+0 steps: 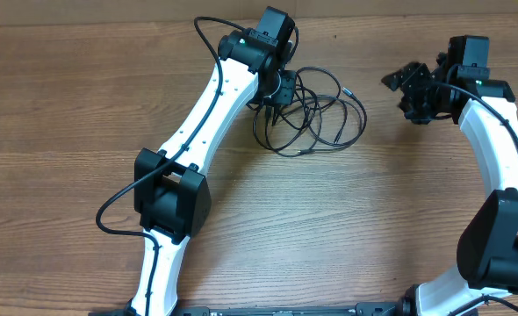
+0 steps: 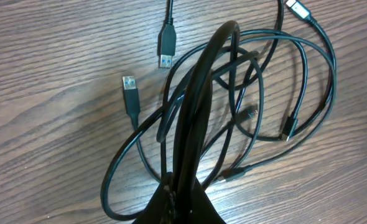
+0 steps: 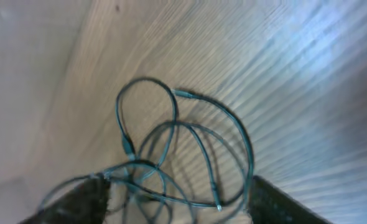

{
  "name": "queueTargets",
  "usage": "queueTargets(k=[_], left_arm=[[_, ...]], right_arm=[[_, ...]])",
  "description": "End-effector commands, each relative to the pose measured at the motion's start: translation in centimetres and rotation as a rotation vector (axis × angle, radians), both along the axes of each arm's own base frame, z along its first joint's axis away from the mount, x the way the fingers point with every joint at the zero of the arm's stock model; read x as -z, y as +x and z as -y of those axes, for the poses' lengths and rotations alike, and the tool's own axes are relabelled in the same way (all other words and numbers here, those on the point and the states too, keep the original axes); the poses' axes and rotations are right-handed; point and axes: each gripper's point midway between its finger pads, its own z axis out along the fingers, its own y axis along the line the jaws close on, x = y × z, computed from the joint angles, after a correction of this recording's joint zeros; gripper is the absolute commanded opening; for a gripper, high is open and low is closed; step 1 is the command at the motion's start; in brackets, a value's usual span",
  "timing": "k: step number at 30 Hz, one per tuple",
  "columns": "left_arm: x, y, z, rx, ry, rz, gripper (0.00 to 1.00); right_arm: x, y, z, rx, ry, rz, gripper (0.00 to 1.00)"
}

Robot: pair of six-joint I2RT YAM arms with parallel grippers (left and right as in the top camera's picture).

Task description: Untangle cables

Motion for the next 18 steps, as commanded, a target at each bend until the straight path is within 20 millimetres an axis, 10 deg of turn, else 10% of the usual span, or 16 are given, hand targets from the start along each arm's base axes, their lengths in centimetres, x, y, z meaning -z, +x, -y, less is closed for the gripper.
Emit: queueTargets(k=[1,10,18], left_arm=[[-0.3,-0.2,0.1,-0.006,-0.016,-0.007,0.04],[-0.2,-0.3,0.0,-0.003,-0.011,-0.012,0.04],[-0.2,-0.4,-0.1,-0.003,-0.009,-0.015,0.04]], right_arm=[[-0.4,0.4,0.3,-0.007,-0.028,0.027,0.75],[-3.2,1.1,-3.0,-0.255,0.053,0.187,0.86],[-8.5,1.5,-2.0,-0.27,0.012,0.276,0.87]])
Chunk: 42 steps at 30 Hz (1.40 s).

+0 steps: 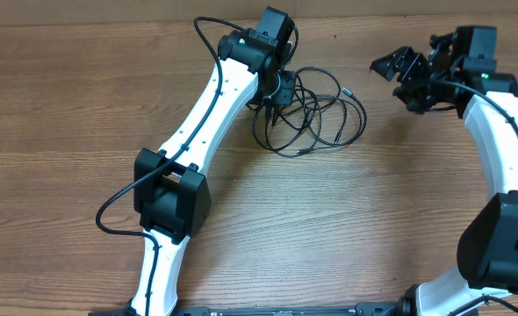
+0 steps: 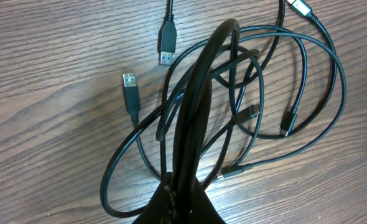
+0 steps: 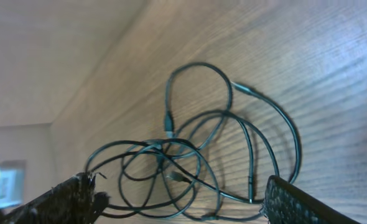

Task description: Untangle cables

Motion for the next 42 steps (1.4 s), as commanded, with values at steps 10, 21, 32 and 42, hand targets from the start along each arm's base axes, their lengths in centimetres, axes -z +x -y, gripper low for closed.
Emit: queueTargets(k=[10,21,32,42], left_arm=[[-0.2,-0.2,0.0,-0.006,-0.012,-0.006,0.04],[-0.7,0.7,1.0,-0.016,-0.043,0.036,0.04],[-1.0,-0.5,2.8,0.157,-0.105,0.028,0.05],[-2.9,-0.3,2.4,0.148,-0.365,-0.073,0.04]], right_arm=[[-5.8,-0.5,3.6,0.08,-0.2,0.113,0.94],[-3.6,-0.8,1.8,0.032,-0.165,0.054,1.0],[-2.5,-0.8,-4.8,-0.083,-0.143,0.036,1.0],[0.1,-2.4,-13.0,-0.294,-0.012,-0.036,1.0]])
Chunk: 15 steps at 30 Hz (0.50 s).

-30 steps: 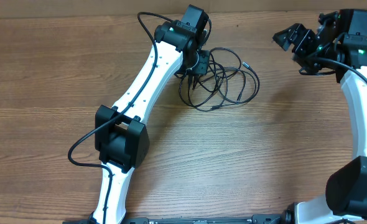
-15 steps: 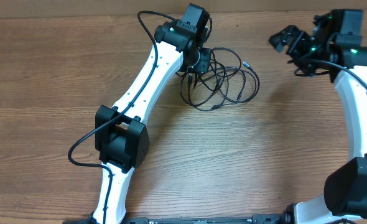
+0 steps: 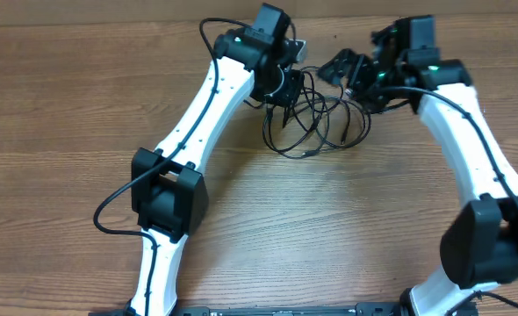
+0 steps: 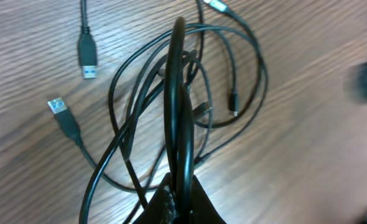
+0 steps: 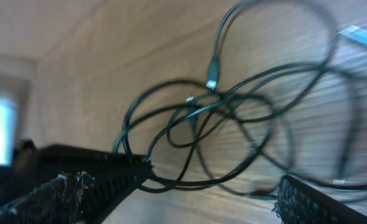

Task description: Untangle cables

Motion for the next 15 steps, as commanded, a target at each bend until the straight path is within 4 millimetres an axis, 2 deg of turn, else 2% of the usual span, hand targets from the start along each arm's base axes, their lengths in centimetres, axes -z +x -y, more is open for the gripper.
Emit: queueTargets(k=[1,4,8,10,13,15], left_arm=[[-1.5,0.5,-1.0,-0.061,-0.149,-0.086,0.04],[-1.9,1.3,-2.4,-0.148,-0.198,-0.144,0.04],[-3.3,1.4,-2.9,-0.143,-0.321,-0.199,0.04],[-3.9,1.6,-3.2,-0.139,-0.364,-0.205,0.04],[-4.8,2.2,-3.9,-0.136,-0.425,-0.204,0.04],[-5.1,2.7,-4.7,-0.145,-0.449,-0.199,0.04]], right_arm=[[0.1,-0.4,-2.3,-0.056,0.038,-0.005,1.0],[-0.3,-0.3,-2.9,-0.074,0.057,0.01,1.0],[-0.9,0.0,-3.3,-0.102,0.076,0.047,1.0],[-1.5,-0.4,-4.1,-0.168,0.108,0.079,1.0],[-3.8,-1.8,-6.3,-0.365,0.234,0.179,1.0],[-4.6,-2.0,-6.8,-0.405,0.268,0.212,1.0]])
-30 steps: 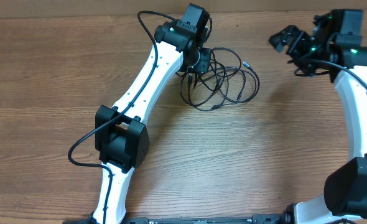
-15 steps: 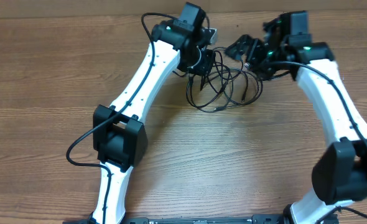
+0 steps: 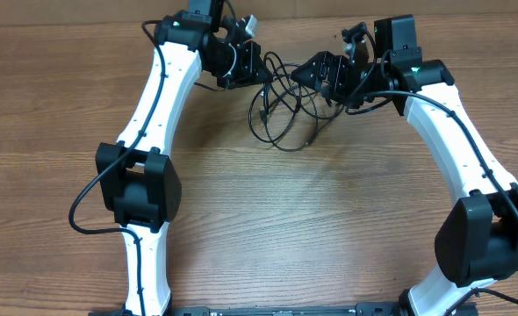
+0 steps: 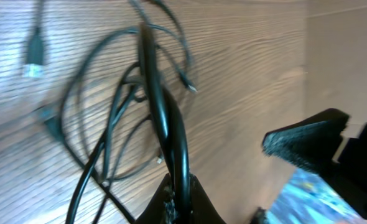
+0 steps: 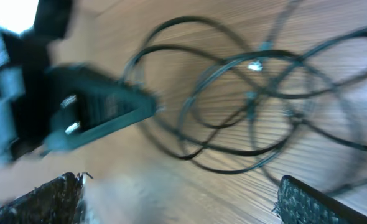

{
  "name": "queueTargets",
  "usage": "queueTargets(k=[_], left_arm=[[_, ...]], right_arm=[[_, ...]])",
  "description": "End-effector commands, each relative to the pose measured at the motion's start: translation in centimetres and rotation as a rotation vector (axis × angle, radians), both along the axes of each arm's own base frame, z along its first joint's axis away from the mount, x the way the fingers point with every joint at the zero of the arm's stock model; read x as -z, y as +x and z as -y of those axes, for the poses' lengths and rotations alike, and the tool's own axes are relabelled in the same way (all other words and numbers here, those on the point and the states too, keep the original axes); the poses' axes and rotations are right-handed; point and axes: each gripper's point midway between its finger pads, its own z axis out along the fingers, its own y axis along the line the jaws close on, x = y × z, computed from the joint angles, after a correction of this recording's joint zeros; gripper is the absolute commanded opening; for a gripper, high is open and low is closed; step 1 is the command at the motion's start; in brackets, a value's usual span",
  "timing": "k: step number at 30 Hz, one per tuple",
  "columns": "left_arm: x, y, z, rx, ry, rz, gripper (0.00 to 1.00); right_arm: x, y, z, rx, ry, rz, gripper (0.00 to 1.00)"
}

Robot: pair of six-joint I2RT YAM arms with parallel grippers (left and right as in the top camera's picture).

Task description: Untangle cables

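A tangle of thin black cables (image 3: 285,110) lies at the far middle of the wooden table (image 3: 329,228), with USB plugs on loose ends. My left gripper (image 3: 247,61) is at the tangle's far left, shut on a thick loop of cable (image 4: 162,118) that rises from the pile. The left gripper (image 4: 177,202) shows that loop pinched between its fingers. My right gripper (image 3: 327,68) hovers open over the tangle's far right side. In the right wrist view the right gripper (image 5: 180,186) is wide open and holds nothing, with the cables (image 5: 252,106) ahead of it.
The table's far edge and a light wall lie just behind both grippers. Both white arms reach in from the front, left arm (image 3: 154,114) and right arm (image 3: 452,132). The left gripper's body (image 5: 96,112) shows close ahead in the right wrist view.
My left gripper, still shut on the cable loop, now sits farther left and back, and the tangle has shifted left with it. The right gripper has moved a little left, over the tangle.
First my left gripper held a loop in the tangle while the right gripper stood open far to the right. It then turned toward the cables, and later stood at the tangle's right edge. Now the left gripper holds the loop farther left, with the right open above the pile.
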Motion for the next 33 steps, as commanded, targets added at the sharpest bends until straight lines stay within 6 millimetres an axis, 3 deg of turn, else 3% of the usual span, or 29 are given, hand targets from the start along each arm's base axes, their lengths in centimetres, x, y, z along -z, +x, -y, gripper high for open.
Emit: queueTargets(k=[1,19,33], left_arm=[[-1.8,-0.2,-0.1,0.012,-0.116,-0.022,0.04],[-1.4,-0.1,-1.9,-0.037,-0.106,-0.078,0.04],[-0.9,-1.3,-2.0,-0.05,-0.095,-0.159,0.04]], right_arm=[[-2.1,-1.1,-1.5,-0.146,0.1,0.087,1.0],[-2.2,-0.9,-1.7,-0.149,0.1,0.104,1.0],[-0.5,-1.0,-0.6,-0.097,0.018,0.046,1.0]])
